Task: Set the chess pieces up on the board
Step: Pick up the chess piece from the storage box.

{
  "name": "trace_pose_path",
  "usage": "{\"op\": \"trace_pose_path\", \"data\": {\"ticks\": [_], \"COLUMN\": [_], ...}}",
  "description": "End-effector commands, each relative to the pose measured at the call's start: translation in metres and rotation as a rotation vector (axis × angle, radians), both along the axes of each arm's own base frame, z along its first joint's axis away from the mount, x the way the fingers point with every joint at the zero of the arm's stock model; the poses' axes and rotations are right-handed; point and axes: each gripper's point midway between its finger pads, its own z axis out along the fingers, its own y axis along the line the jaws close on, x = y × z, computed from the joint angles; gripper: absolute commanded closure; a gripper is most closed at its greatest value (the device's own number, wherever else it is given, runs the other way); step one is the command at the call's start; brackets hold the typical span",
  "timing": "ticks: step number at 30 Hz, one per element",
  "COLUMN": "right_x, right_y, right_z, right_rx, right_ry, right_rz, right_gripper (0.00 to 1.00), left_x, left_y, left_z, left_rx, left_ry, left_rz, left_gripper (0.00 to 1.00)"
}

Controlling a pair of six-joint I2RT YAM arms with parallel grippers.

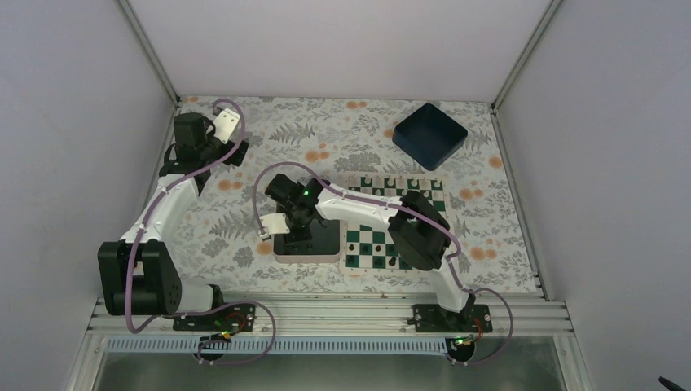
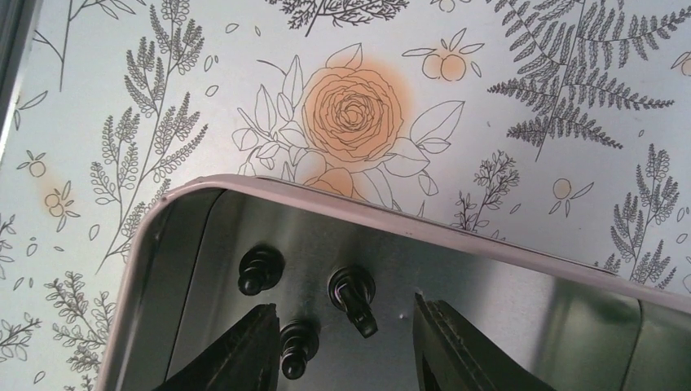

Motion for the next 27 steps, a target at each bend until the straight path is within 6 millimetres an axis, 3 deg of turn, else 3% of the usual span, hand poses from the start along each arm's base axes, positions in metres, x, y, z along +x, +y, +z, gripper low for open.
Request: {"op": "trace_pose_path", "data": {"ticks": [1,16,20,27], "right_x": [-0.001,-0.001,0.0,0.007], "right_y": [0.012,0.009,0.011,0.011], "right_z": [0.0,-0.02,-0.023,0.0], "right_rx": [0.033,-0.009,-0.01,0.027], "right_ry": [-0.006,0.007,0.003,-0.027], "right_rz": [0.012,0.015,0.01,-0.017], "right_gripper": [0.57,0.67,0.77,0.92], "left_x": [0.0,0.0,-0.001,-0.001], "left_y": [-0.004,-0.002,-0.002,-0.002], "left_z": [0.017,0.016,0.016,0.016], "left_rx": [-0.015,-0.014,-0.013,-0.017], "left_ry": [-0.059,-0.058,-0.061,-0.058], "left_rz": [-0.015,-0.014,-0.013,-0.015], "left_gripper": [0.0,0.0,0.0,0.0]}}
